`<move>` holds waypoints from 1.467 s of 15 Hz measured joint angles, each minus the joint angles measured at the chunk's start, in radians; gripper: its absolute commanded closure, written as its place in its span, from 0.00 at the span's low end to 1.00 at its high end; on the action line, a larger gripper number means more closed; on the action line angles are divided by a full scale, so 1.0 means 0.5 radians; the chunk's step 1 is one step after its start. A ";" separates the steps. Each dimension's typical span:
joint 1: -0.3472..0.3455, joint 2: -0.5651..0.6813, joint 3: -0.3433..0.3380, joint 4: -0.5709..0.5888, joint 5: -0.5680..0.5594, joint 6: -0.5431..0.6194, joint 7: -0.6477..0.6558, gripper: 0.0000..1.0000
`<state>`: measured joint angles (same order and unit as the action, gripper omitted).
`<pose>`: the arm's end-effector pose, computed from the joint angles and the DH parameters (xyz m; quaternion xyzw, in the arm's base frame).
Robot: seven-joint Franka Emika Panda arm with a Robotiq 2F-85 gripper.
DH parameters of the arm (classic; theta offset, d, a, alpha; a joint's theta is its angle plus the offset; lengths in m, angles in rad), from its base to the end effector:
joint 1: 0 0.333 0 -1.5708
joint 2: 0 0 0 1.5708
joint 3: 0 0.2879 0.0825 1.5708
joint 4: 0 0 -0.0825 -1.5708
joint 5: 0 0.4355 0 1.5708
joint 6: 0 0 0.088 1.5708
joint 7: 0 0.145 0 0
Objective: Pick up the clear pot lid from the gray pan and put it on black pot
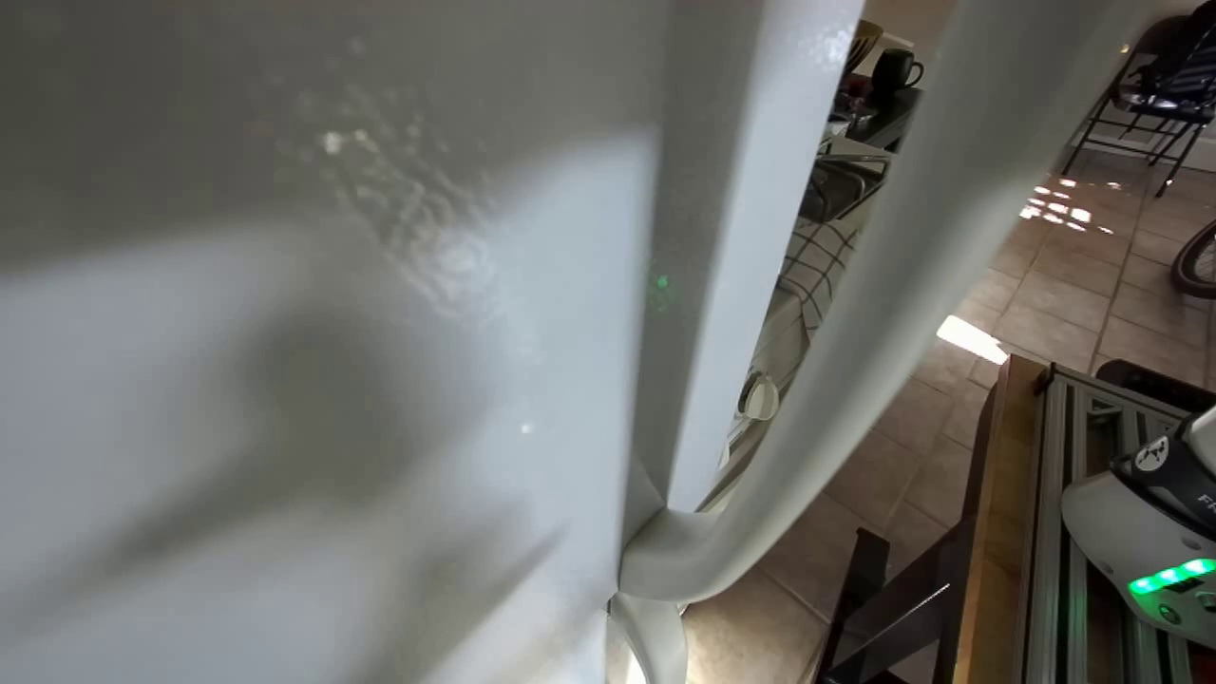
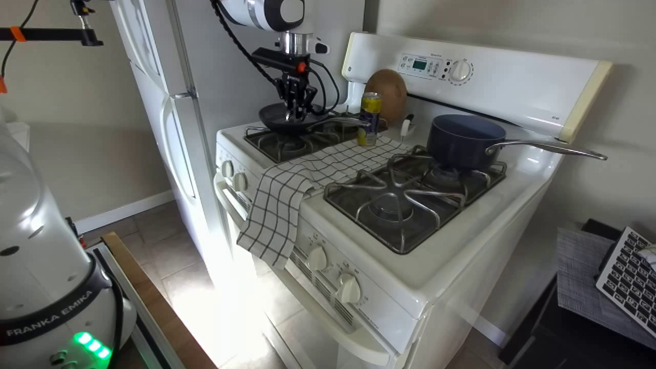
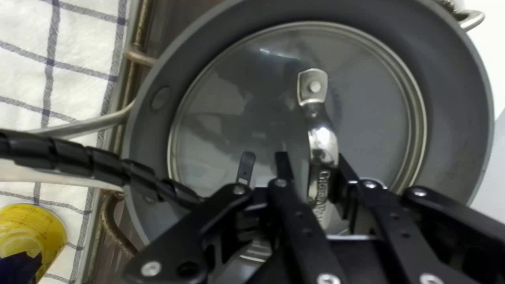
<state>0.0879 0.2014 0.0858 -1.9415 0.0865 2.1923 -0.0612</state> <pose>0.6338 0.1166 0.2925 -0.9945 -0.0918 -0.0223 0.0456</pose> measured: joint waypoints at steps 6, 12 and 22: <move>-0.001 -0.007 0.004 0.000 0.006 0.000 -0.001 0.95; -0.016 -0.105 0.004 0.007 0.029 -0.027 -0.013 0.95; -0.095 -0.145 -0.046 0.206 0.199 -0.552 -0.088 0.95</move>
<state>0.0404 0.1291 0.0626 -1.8383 0.1859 1.9162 -0.1050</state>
